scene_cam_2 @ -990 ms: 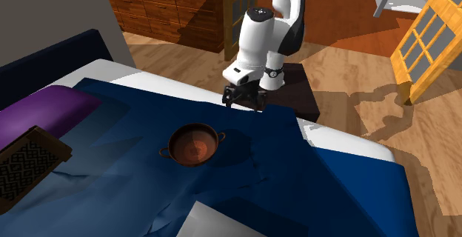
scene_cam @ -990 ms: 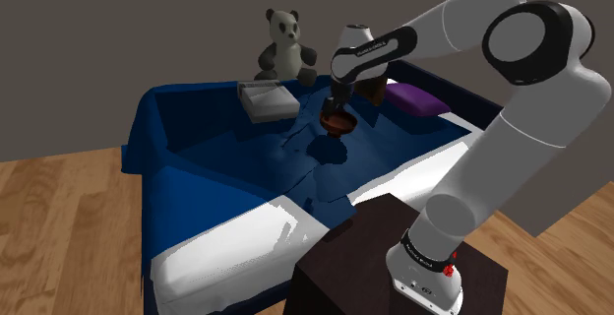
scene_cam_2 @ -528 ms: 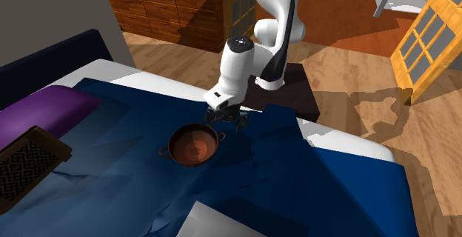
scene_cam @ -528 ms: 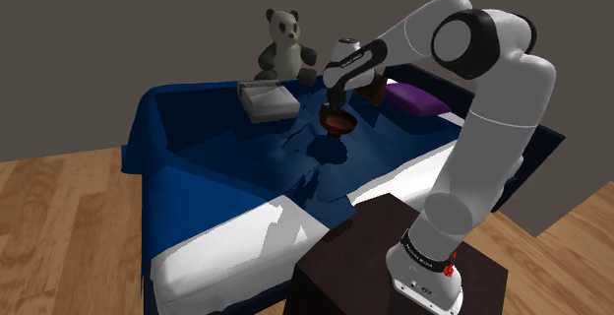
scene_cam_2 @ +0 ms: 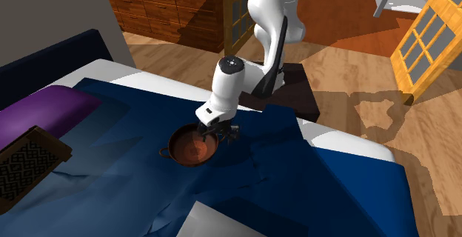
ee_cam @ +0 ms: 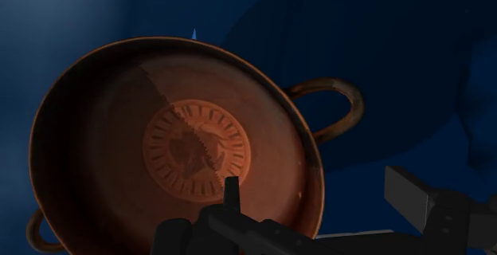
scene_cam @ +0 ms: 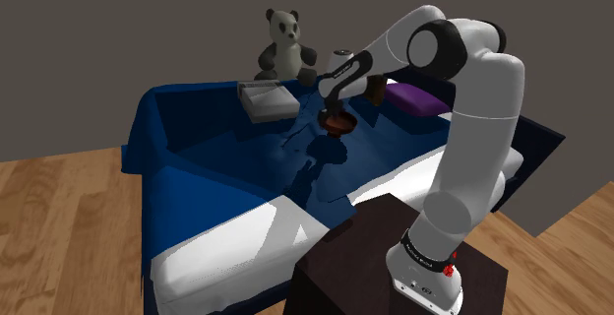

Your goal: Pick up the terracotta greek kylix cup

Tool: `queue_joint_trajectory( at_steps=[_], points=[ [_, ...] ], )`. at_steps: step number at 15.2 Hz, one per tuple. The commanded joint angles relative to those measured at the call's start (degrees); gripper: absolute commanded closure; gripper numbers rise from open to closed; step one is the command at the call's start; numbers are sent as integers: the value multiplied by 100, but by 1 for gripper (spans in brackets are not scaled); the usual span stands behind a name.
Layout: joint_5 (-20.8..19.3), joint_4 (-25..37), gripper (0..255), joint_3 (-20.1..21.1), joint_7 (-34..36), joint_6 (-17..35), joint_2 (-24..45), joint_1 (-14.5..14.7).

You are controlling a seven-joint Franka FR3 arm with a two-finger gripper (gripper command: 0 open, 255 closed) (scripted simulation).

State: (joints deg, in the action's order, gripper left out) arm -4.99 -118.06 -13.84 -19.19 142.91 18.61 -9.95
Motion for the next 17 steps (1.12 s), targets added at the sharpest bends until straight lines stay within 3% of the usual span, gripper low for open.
queue_joint_trajectory(
  at_steps=[1,4,5,17],
  points=[
    [18,-19,0,12,7,137,117,-8],
    [33,-34,0,21,8,237,204,-18],
    [34,-38,255,20,1,242,204,-23],
    [5,-3,255,4,6,45,41,0]
  ],
)
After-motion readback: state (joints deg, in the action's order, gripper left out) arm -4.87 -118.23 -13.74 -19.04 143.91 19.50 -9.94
